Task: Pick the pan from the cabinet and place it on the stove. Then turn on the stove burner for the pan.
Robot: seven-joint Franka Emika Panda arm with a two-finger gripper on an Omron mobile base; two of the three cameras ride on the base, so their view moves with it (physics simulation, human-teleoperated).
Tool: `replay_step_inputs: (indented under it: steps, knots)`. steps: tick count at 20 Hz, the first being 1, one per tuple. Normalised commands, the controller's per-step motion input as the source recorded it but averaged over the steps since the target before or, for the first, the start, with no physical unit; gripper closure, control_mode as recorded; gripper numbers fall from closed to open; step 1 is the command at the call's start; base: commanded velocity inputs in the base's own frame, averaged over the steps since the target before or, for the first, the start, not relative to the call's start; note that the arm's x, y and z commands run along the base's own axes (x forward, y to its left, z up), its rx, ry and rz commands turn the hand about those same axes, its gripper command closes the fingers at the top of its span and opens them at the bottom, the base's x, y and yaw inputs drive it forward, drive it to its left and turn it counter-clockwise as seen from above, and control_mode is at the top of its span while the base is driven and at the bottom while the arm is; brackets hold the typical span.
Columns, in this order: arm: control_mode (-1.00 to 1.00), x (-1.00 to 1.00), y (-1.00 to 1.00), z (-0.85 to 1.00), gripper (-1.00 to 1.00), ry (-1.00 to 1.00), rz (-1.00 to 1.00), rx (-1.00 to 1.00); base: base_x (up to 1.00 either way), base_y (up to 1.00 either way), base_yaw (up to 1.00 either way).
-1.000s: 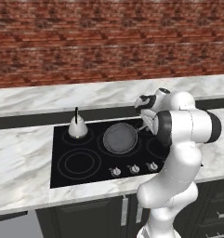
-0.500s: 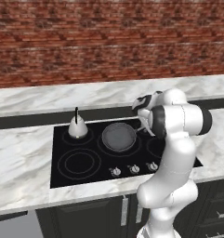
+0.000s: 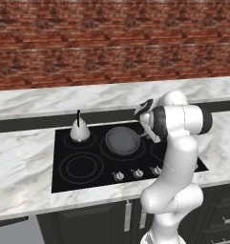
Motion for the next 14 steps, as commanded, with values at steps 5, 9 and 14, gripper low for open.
replay_step_inputs:
  steps: [5,9,14]
  knots:
    - [-1.00,0.01,0.00,-0.09,-1.00,0.01,0.00,0.00,0.00,0.00,0.00]
    - [-1.00,0.00,0.00,0.00,-1.00,0.00,0.00,0.00,0.00,0.00,0.00]
    - [-1.00,-0.17,0.04,0.16,-1.00,0.00,0.00,0.00,0.00,0.00,0.00]
